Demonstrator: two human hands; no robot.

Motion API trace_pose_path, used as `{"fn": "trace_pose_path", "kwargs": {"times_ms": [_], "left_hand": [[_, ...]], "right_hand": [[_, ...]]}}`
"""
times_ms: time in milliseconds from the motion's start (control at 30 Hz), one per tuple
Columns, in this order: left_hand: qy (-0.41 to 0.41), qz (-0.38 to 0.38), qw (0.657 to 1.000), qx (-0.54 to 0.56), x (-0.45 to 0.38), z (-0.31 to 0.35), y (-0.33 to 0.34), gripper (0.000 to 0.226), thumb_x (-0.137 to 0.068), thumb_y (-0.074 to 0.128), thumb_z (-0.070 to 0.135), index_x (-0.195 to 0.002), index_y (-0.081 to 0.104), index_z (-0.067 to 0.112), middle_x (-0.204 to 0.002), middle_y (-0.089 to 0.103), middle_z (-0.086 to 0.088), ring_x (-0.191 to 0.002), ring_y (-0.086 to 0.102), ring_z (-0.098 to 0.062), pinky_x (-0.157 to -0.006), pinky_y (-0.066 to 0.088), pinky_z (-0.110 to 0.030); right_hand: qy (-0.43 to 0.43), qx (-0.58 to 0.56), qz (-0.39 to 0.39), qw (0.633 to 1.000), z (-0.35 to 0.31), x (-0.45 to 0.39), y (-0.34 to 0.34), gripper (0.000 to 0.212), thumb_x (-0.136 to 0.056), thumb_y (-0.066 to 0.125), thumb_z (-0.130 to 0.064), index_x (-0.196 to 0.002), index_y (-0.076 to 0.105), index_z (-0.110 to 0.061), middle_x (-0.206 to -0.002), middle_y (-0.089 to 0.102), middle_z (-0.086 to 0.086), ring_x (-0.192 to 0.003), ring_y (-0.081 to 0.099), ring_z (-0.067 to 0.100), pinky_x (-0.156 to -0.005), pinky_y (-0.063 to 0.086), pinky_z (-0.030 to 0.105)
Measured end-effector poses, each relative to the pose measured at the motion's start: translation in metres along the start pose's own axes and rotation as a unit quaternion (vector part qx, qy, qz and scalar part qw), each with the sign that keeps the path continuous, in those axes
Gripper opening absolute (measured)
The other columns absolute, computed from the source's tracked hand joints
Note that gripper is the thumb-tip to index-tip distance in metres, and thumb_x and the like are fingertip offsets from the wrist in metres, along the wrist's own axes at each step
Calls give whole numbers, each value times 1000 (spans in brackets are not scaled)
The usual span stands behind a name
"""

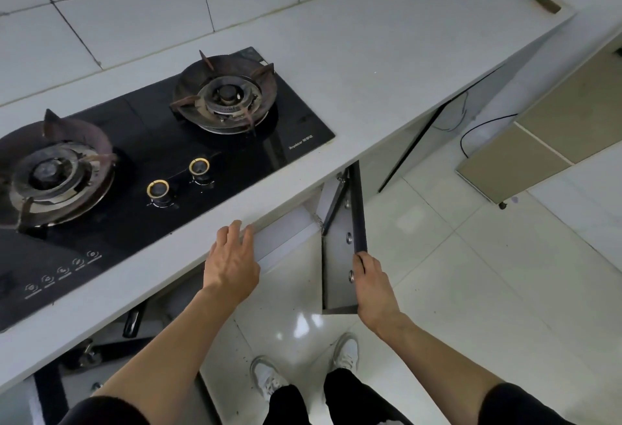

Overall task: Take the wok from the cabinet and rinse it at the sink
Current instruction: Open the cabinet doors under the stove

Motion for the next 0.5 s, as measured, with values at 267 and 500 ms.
{"fn": "trace_pose_path", "kwargs": {"times_ms": [267, 500], "left_hand": [[-4, -16, 1000, -18, -14, 20, 2, 67, -85, 53, 21, -143, 21, 18, -137, 34, -9, -118, 38, -26, -93, 48, -33], [-6, -28, 997, -72, -14, 29, 7, 66, -83, 58, 25, -139, 25, 18, -129, 37, -9, -109, 40, -25, -90, 47, -31]], "right_hand": [[8, 5, -6, 1000, 51, 7, 3, 94, -46, 74, 17, -134, 49, -3, -142, 43, 12, -127, 47, 29, -83, 55, 32], [63, -37, 15, 997, 84, 1, -19, 91, -77, 71, -9, -152, 19, -11, -152, 30, 6, -131, 37, 23, -98, 45, 30]]}}
Point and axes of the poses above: each hand's wrist, its own x-axis away from the middle knuckle, its own y-axis out of the palm, z = x × y, the point moved 7 cm from there along -x, towards the middle knuckle
